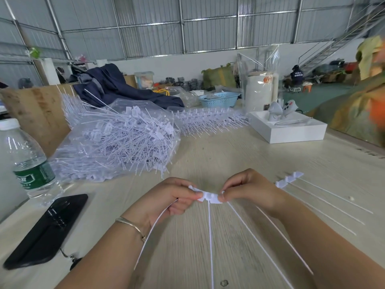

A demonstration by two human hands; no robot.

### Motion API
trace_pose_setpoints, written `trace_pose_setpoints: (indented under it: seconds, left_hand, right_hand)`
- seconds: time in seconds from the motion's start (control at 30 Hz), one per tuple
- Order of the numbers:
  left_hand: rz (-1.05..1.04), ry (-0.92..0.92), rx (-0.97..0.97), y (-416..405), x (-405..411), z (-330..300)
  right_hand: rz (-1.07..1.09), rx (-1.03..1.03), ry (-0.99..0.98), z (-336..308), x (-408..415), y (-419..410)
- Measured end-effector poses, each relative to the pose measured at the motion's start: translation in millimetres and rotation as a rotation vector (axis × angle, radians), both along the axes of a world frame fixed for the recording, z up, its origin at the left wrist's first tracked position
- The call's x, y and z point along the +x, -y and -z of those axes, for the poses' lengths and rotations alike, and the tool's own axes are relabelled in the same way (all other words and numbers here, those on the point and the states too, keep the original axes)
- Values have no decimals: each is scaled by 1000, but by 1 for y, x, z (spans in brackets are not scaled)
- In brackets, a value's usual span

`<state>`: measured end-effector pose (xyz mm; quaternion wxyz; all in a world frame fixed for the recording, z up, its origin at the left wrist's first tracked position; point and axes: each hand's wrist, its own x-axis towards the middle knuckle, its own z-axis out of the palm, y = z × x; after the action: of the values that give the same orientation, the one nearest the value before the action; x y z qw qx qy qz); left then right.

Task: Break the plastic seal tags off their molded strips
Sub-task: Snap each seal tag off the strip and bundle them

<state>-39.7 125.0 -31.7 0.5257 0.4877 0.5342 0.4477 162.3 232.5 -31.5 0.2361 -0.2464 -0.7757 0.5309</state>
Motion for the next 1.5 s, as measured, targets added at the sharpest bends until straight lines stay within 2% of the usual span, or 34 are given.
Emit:
trace_pose_setpoints:
  seconds: [0.2, 0.27, 0.3, 0.33, 0.43, 0.5, 0.6, 0.8, 1.0, 1.13, 1.27, 1.37, 1.5]
  left_hand:
    - [-82, -154, -69, -1, -4, -1]
    - [-175, -278, -96, 0, -12, 1]
    - [-204, -282, -99, 0, -15, 3]
    - [-223, -224, -86, 0, -16, 5]
    - [-225, 138, 0, -5, -3, 9]
    - [-197, 264, 2, -9, 9, 11]
    - [-198, 300, -21, -8, 15, 10]
    - [-358, 396, 5, -8, 14, 15]
    - [-336, 222, -53, -6, 17, 15]
    - [-357, 199, -74, -6, 13, 15]
    - [-317, 168, -192, -6, 11, 16]
    - [-318, 218, -219, -6, 11, 15]
    - [-285, 387, -159, -6, 12, 11]
  right_hand:
    - [-13, 17, 42, -6, 2, 3]
    - [54, 11, -17, -10, 13, -8]
    - [86, -3, -48, -11, 18, -14]
    - [102, -7, -54, -11, 20, -17]
    - [145, 72, 2, 4, 9, -15]
    - [149, 129, 2, 12, -2, -12]
    - [102, 140, -14, 12, -4, -12]
    - [97, 214, 19, 13, -7, -2]
    - [59, 290, -109, 6, -8, 5]
    - [68, 289, -163, 7, -9, 4]
    - [101, 284, -213, 7, -7, 2]
    - [113, 266, -222, 7, -7, 1]
    - [127, 227, -170, 7, -7, 0]
